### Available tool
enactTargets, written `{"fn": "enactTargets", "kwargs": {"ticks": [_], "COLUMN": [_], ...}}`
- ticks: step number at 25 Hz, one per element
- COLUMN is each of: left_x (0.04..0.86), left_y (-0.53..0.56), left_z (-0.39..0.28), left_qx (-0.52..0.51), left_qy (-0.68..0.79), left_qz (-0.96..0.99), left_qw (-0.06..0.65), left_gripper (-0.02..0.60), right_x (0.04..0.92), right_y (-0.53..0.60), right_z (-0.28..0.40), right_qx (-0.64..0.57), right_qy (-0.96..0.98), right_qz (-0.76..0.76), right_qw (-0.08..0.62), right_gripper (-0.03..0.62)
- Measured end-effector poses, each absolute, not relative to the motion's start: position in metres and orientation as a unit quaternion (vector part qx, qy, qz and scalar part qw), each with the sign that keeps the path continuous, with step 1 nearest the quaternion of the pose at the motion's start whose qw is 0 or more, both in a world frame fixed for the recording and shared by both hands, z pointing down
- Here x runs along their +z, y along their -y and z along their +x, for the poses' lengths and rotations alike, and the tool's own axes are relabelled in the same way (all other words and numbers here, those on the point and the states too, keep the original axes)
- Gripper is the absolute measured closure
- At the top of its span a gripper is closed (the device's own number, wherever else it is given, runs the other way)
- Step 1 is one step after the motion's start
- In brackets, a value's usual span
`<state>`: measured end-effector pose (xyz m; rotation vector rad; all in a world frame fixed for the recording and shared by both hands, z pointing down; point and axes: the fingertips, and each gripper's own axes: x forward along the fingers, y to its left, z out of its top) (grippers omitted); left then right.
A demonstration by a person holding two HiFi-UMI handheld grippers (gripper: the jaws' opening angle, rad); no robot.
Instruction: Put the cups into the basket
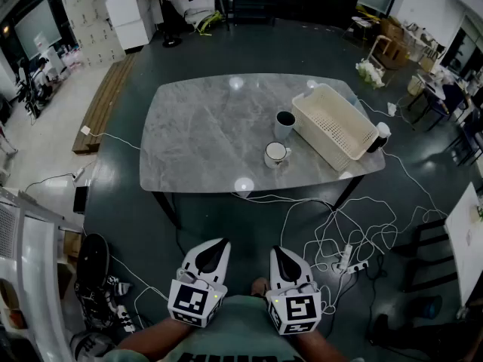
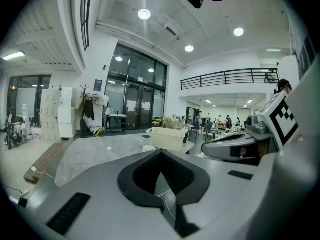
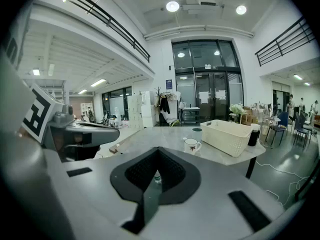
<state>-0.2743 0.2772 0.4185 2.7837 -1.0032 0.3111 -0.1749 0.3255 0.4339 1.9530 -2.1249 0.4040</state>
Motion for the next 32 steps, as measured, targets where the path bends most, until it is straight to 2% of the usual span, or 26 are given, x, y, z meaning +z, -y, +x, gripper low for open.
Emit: {"fn": "enactTargets", "kwargs": {"ticks": [19, 32], "left_x": [0.410, 0.415], "left_y": [-0.271, -0.307], "left_z": [-0.247, -0.199], "left_qx": [0.100, 0.110], "left_qy": [0.360, 0.375], "left_qz": [0.924, 0.918], "left_qw": [0.077, 0.069], "left_gripper": [0.574, 0.574], "right_x": [0.424, 0.429], "right_y": [-0.315, -0.341], "right_z": [-0.145, -0.092], "right_qx": [0.130, 0.129], "right_qy": [0.741, 0.755], "right_qz": [0.652, 0.638], "right_qw": [0.094, 0.079], "right_gripper": [0.582, 0.582]}}
